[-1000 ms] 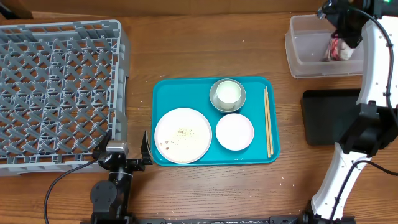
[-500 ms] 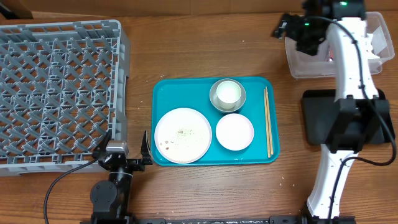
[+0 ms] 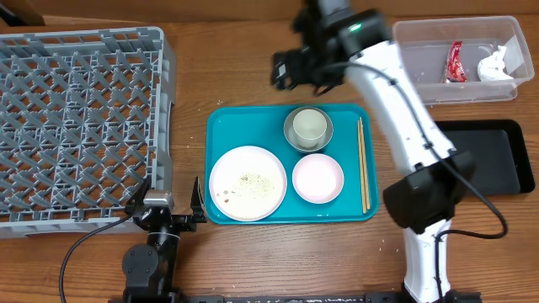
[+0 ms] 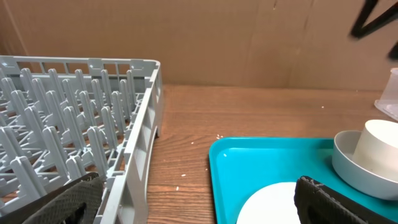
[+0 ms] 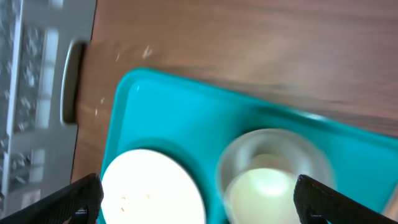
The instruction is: Sort waste into correct bins and load items into the dishwasher
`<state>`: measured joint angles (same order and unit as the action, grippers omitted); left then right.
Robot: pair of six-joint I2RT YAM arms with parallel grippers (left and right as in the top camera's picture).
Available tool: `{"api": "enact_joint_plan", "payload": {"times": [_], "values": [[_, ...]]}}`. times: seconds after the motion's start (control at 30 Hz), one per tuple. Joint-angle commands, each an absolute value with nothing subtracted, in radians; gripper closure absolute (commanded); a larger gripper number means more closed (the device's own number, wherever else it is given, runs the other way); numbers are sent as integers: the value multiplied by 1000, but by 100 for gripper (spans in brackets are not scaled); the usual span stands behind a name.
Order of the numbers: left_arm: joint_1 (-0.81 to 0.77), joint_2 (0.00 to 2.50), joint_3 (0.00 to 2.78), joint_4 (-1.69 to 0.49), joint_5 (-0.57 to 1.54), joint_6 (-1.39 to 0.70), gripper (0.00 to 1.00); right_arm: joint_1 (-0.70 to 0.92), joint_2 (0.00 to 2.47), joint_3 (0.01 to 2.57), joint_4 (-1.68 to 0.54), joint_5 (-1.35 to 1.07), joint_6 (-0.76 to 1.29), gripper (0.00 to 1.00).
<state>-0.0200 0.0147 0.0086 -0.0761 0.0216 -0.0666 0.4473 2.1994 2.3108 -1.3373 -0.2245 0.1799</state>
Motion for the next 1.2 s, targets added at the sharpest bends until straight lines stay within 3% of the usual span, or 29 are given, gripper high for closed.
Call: {"api": "enact_joint_plan", "payload": {"times": [0.0, 0.23, 0.5, 0.53, 0.57, 0.7, 0.77, 0.93, 1.0, 1.07, 1.17], "values": [[-20, 4, 6, -78, 19, -44, 0, 509, 2189, 2292, -1330, -173, 216, 0], [-20, 4, 5, -78, 19, -44, 0, 617, 2188, 2292, -1397, -187, 257, 0], [-20, 4, 5, -78, 19, -44, 0, 743, 2188, 2255, -1449, -184, 148, 1], [-20, 4, 6, -78, 19, -44, 0, 757, 2188, 2240, -1438, -184, 148, 5], [-20, 4, 5, -78, 19, -44, 0, 772, 2188, 2225, -1427, -184, 148, 18], [-20, 4, 5, -78, 19, -44, 0, 805, 2188, 2172, -1388, -167, 149, 51], [-20, 4, 5, -78, 19, -44, 0, 810, 2188, 2168, -1395, -118, 183, 56], [-20, 4, 6, -78, 19, -44, 0, 785, 2168, 2185, -1411, 45, 345, 50], [-20, 4, 6, -78, 19, -44, 0, 748, 2147, 2220, -1442, 78, 372, 39], [-20, 4, 6, -78, 19, -44, 0, 689, 2110, 2269, -1471, 78, 376, 0], [-20, 4, 5, -78, 19, -44, 0, 601, 2060, 2321, -1481, 78, 428, 0]]}}
